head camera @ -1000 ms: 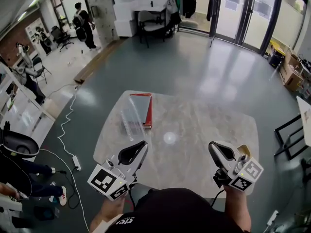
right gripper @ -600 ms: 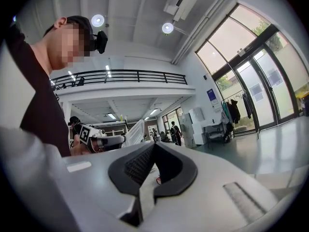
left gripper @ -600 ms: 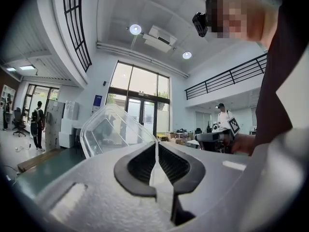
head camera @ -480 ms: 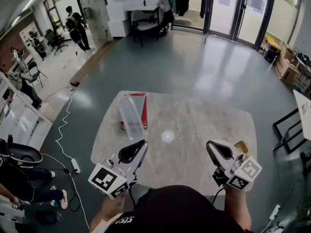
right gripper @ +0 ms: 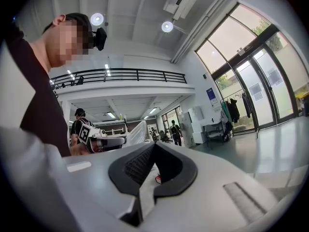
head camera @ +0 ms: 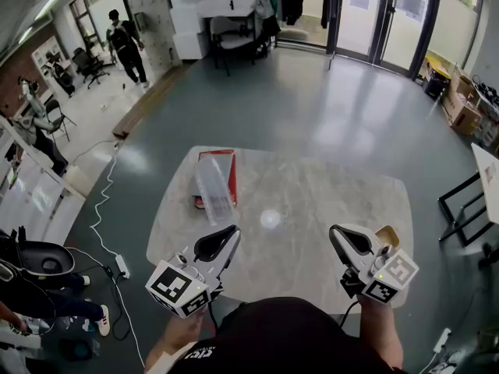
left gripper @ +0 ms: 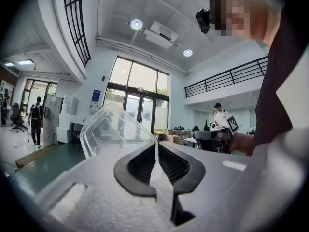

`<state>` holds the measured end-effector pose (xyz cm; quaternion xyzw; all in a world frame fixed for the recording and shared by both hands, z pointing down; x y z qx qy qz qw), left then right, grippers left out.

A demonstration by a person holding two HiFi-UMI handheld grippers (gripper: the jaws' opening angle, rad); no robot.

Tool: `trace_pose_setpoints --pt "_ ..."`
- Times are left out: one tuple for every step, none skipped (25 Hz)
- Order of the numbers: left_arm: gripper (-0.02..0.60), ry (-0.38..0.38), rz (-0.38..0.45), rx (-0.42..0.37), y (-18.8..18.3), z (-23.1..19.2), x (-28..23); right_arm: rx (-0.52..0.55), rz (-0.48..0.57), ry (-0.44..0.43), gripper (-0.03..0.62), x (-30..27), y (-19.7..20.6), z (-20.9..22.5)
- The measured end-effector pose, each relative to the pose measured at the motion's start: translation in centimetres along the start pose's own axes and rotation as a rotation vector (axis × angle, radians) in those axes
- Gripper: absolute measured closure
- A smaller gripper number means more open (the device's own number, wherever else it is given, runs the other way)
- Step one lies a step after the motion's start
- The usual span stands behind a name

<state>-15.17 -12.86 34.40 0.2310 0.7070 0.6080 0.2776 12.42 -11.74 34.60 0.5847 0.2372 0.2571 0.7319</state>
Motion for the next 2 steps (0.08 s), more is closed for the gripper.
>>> trace_pose_setpoints --pt "0.561 0.001 -0.003 0.006 0.11 -0.04 -0.05 -0.001 -0.001 0.000 0.594 -0.08 0.03 0.02" --pt "0.561 0.003 -0.006 0.012 0.20 -0.07 -0.08 -0.003 -0.002 -0.001 0.594 -0.16 0.06 0.05"
Point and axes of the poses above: the fingertips, and each gripper's own axes: x backward along the fingers, z to its right, y out of its underside, the point moved 6 cm from there along x, backward along the fingers, and after that the axes turned 4 degrees about -z, right-handed, at the moved point
